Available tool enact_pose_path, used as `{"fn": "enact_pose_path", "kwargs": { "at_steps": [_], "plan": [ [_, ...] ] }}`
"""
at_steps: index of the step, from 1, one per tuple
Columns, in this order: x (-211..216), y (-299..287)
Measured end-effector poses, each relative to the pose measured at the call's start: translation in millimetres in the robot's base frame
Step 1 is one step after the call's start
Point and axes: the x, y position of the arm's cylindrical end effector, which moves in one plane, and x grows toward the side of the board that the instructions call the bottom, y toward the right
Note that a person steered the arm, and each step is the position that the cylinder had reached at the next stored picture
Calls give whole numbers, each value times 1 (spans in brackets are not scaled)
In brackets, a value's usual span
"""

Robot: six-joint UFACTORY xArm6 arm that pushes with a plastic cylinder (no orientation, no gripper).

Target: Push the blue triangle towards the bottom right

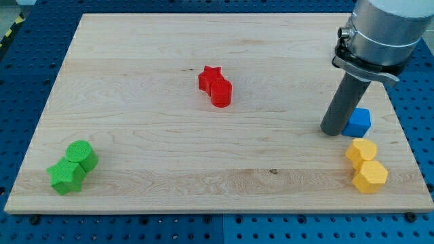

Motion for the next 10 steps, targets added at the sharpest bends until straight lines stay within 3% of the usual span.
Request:
{"fn": "enact_pose_path", "kwargs": {
  "at_steps": [1, 4, 8, 9, 10],
  "plan": [
    [-14, -7],
    [-192, 34],
    [-201, 92],
    [-227, 89],
    [-230, 128]
  ]
}}
